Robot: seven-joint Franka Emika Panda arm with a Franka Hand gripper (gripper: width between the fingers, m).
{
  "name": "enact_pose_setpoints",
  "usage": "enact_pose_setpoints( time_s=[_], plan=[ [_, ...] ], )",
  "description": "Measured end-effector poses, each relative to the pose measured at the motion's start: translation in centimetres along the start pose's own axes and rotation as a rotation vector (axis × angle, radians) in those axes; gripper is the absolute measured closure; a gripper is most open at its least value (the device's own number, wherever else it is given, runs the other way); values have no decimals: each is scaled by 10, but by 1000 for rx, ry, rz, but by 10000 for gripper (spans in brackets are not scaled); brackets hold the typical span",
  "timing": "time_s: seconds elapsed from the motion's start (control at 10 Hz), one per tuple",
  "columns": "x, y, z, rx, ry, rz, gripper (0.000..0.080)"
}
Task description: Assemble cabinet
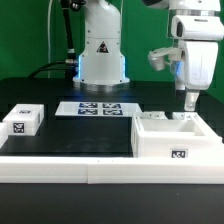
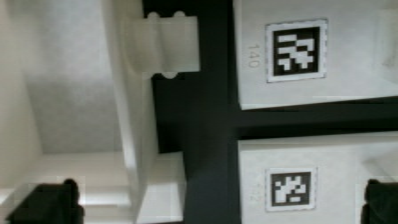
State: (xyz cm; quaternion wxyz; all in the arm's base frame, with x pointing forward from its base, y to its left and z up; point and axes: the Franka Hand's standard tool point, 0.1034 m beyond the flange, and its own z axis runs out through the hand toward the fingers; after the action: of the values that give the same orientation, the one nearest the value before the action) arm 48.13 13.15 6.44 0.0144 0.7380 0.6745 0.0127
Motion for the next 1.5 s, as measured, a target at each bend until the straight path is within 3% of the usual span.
enact_pose_setpoints(
  time_s=[0.2,0.4,0.7,1.1,1.4,1.5],
  plan=[
    [3,-4,1,-4,7,14,2],
    [15,-29,8,-1,26,8,2],
    [25,-55,17,3,50,-16,2],
    [27,-66,47,29,71,-4,2],
    [31,-68,48,31,72,-1,15],
    [31,-68,48,31,72,-1,198]
  ],
)
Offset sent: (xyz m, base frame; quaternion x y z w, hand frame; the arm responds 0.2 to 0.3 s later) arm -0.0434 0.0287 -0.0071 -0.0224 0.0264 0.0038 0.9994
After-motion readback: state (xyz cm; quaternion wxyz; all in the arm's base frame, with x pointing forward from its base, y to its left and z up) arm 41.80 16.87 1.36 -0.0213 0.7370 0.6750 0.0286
